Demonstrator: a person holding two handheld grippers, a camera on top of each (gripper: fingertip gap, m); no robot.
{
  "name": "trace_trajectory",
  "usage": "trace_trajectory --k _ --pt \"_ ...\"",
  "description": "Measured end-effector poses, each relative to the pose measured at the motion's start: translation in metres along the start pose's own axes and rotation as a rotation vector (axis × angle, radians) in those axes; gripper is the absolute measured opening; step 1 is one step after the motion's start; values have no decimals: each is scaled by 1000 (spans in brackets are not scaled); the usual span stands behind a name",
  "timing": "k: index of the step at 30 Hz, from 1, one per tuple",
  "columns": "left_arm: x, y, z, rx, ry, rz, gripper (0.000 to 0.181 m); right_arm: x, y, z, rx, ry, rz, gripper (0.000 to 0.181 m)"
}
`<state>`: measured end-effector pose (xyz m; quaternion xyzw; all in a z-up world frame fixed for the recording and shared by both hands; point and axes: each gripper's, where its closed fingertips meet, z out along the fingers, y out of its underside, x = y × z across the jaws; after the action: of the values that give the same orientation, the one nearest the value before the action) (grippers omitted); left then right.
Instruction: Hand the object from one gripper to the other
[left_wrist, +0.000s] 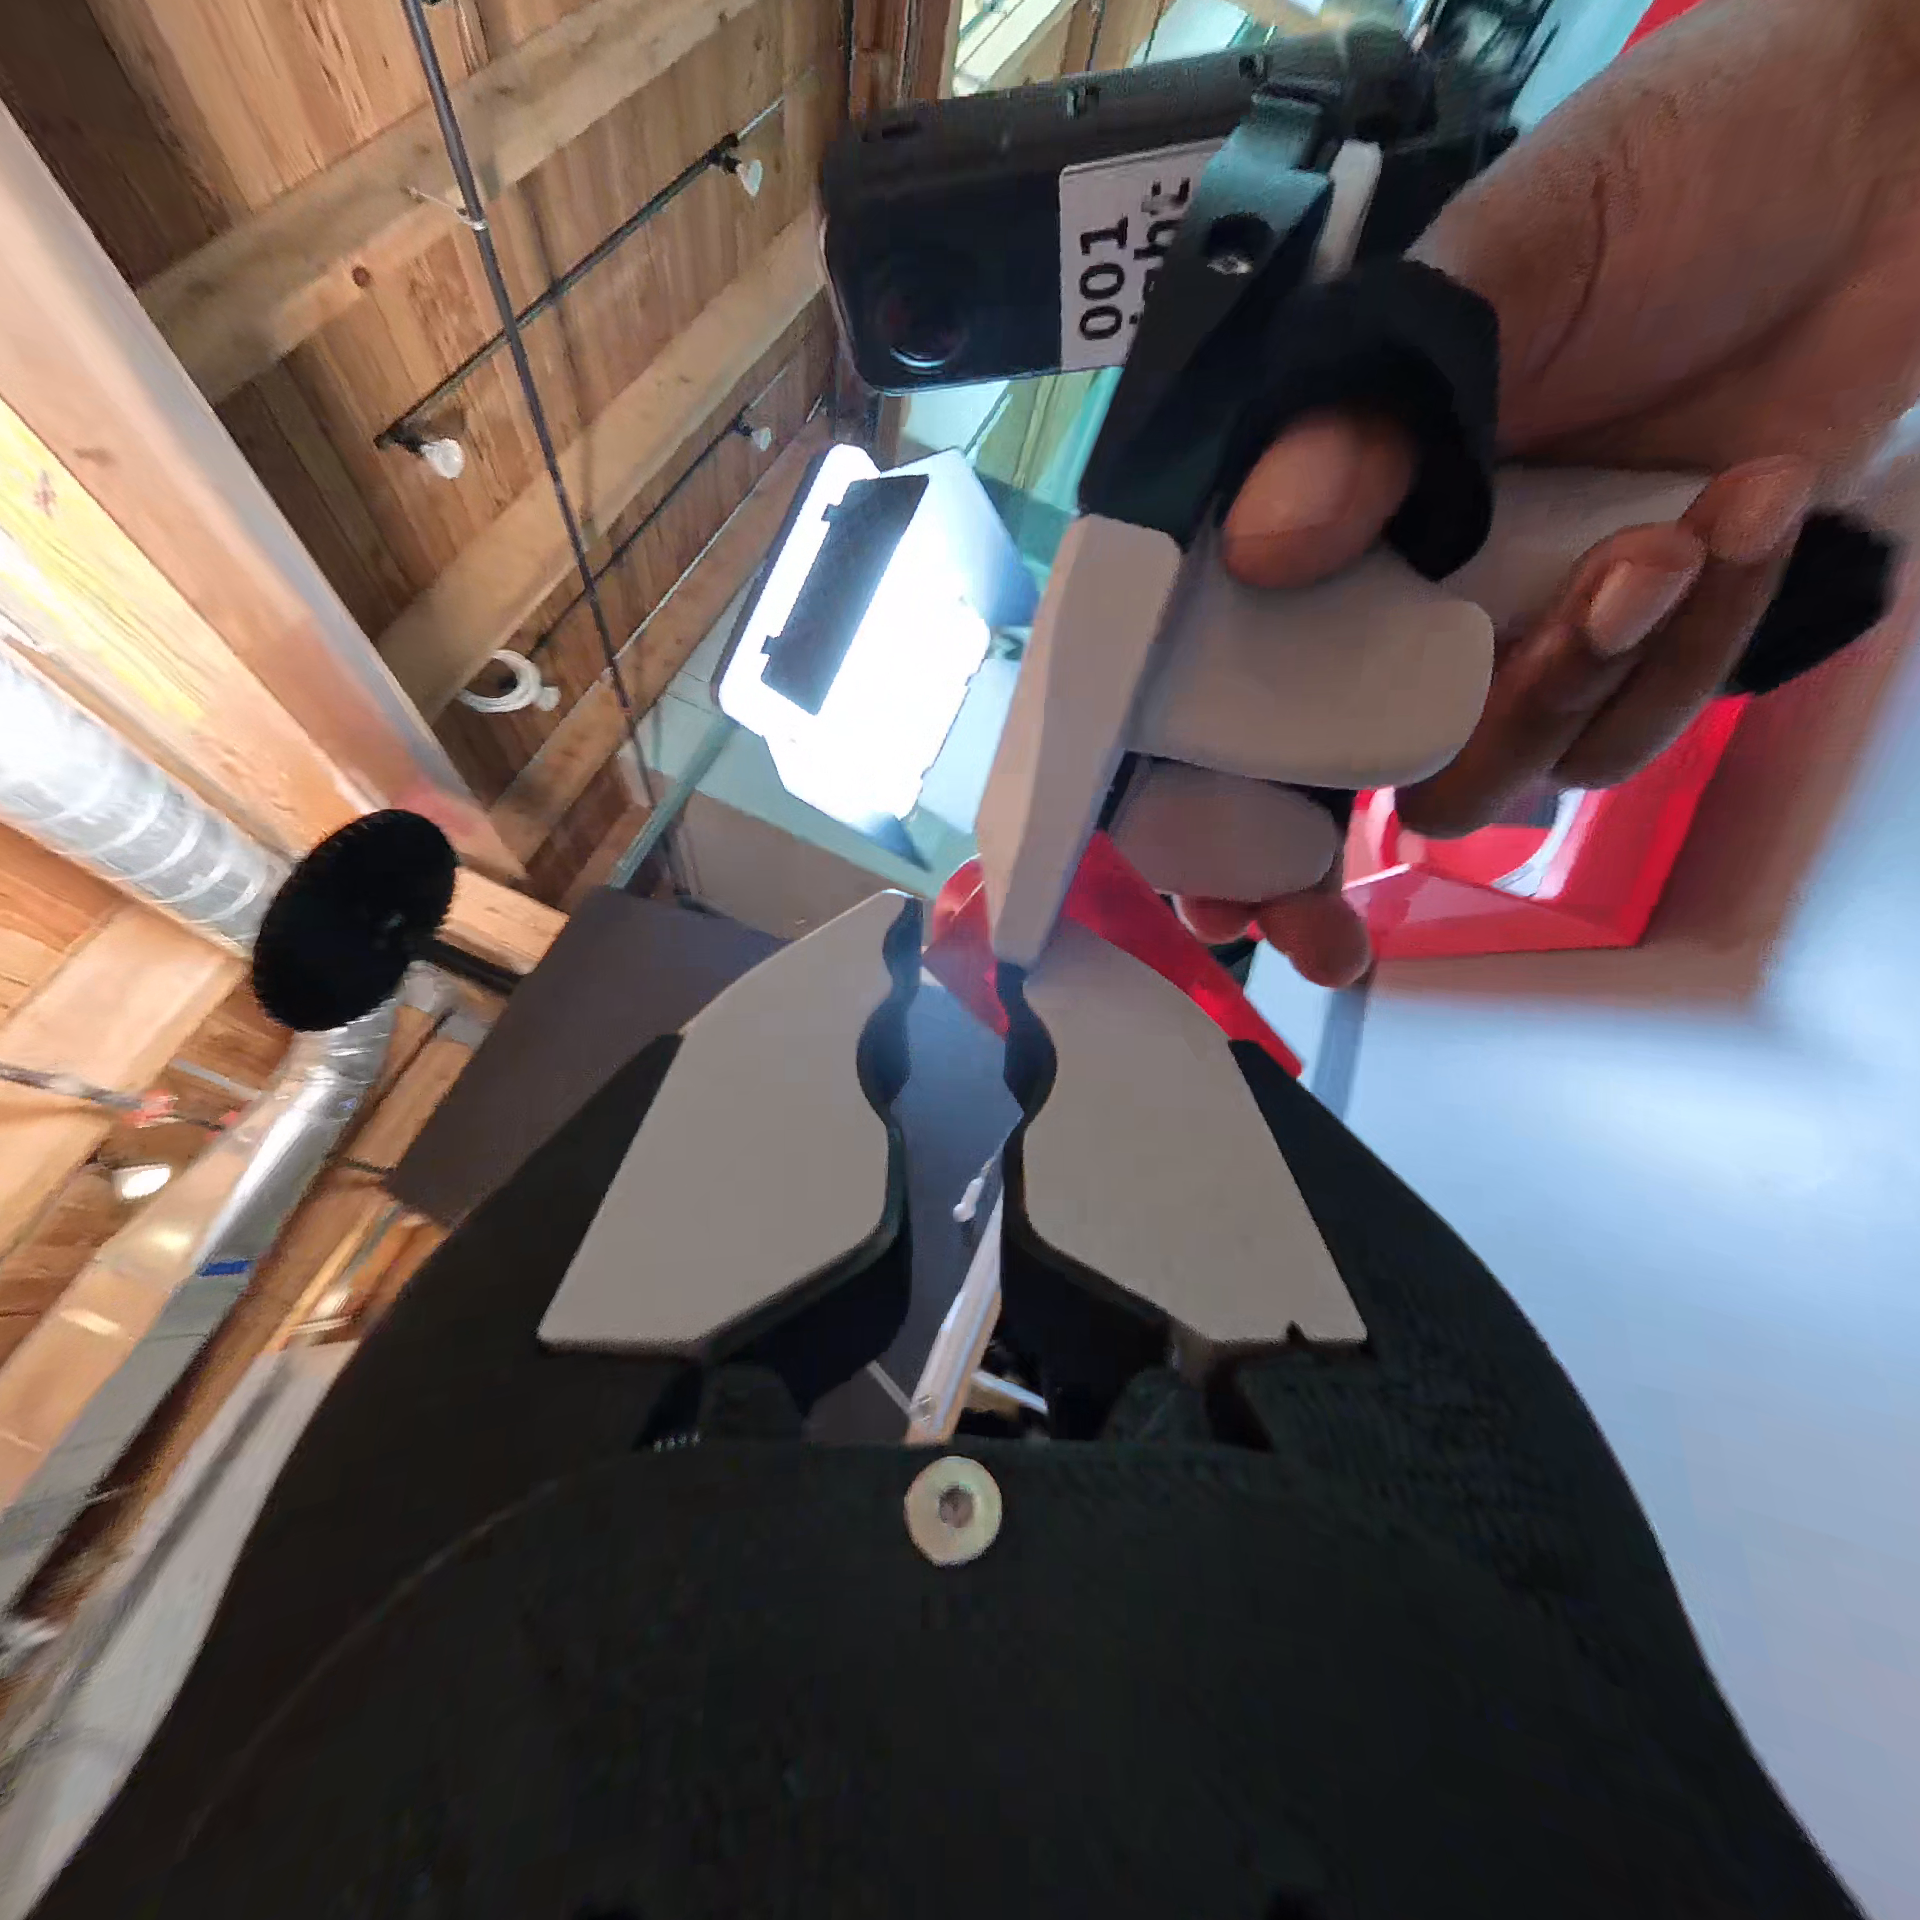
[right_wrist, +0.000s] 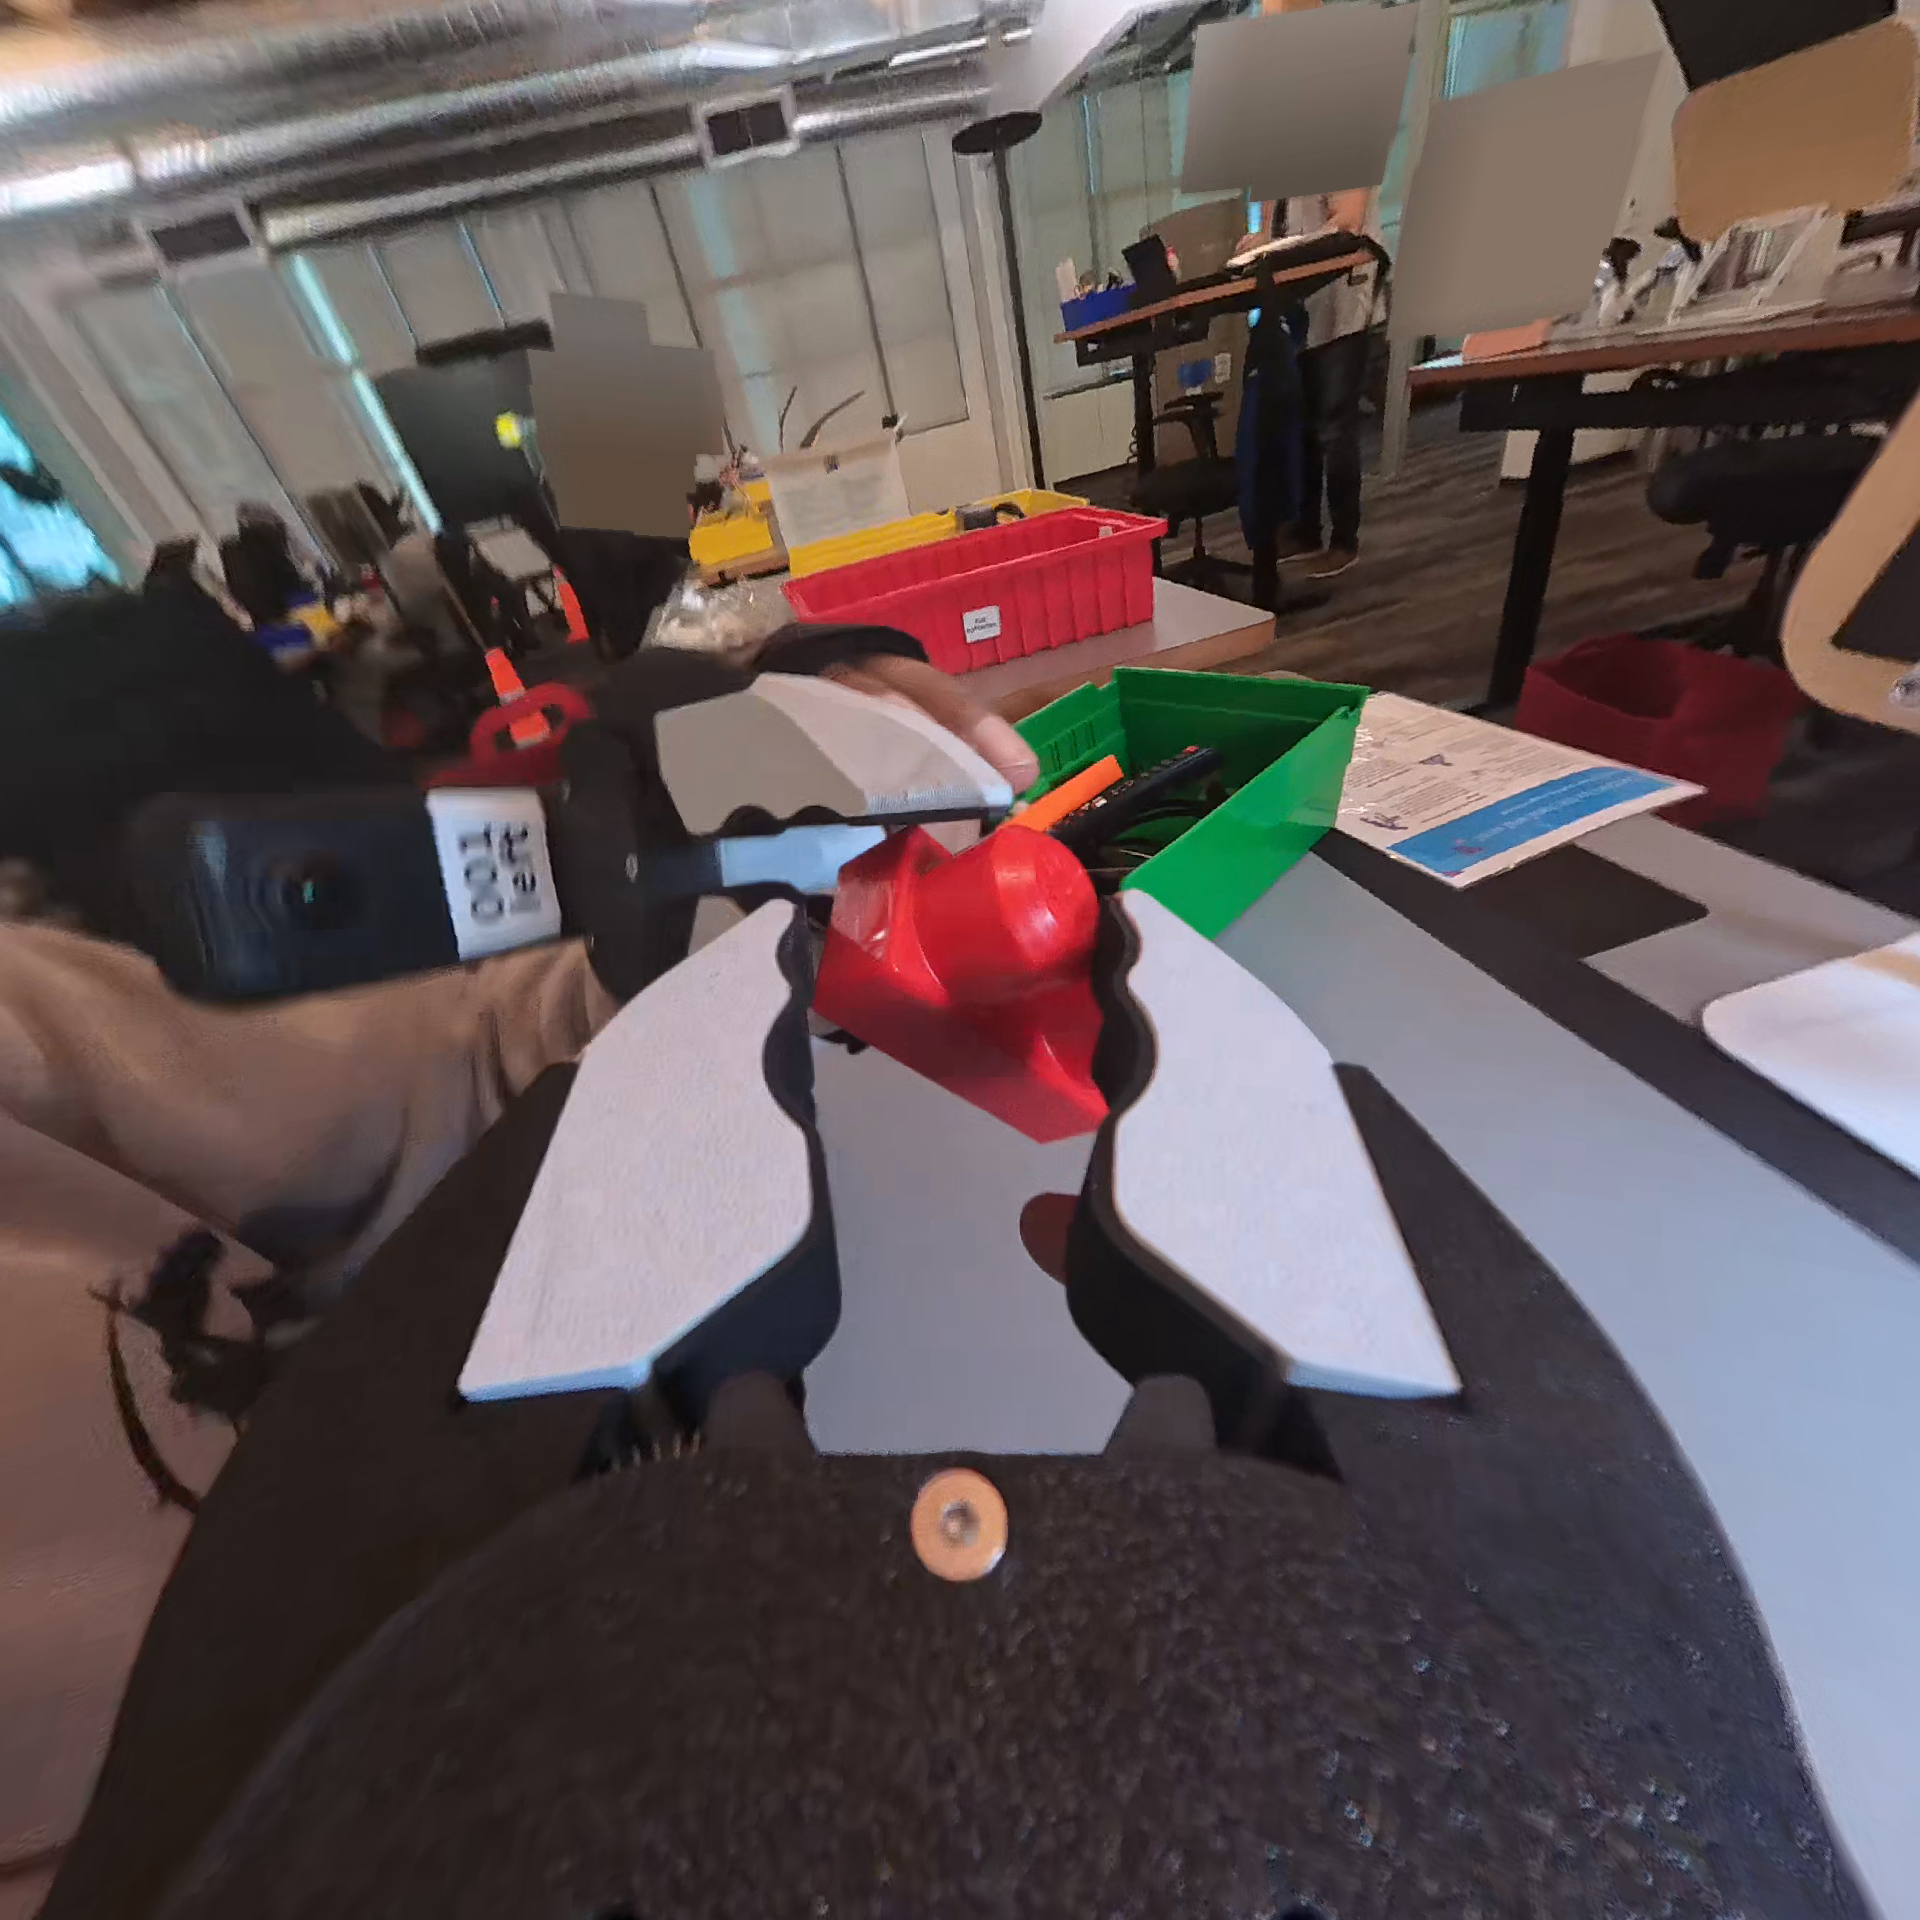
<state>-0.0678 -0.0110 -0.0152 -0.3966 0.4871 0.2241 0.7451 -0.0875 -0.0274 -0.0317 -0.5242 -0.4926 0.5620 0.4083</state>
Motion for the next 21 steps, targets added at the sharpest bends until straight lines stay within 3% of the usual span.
trace_trajectory --k 3,7,12,14,17,21 --pt "9 -7 0 64 108 -137 19 -5 5 -6 -37 -66 -138 52" --pt "14 -6 1 86 218 -318 28 -5 2 -10 -16 -47 -304 51" --pt "10 2 -4 128 467 -866 54 -16 -18 -27 95 13 -594 44" --pt "5 -1 -7 204 593 -1188 63 -29 -27 -33 160 19 -726 43" --pt "4 -18 -10 377 805 -1589 80 -43 -21 -28 131 25 -862 43" --pt "15 -46 -21 504 1095 -1776 91 -49 -3 -18 29 28 -1003 43"
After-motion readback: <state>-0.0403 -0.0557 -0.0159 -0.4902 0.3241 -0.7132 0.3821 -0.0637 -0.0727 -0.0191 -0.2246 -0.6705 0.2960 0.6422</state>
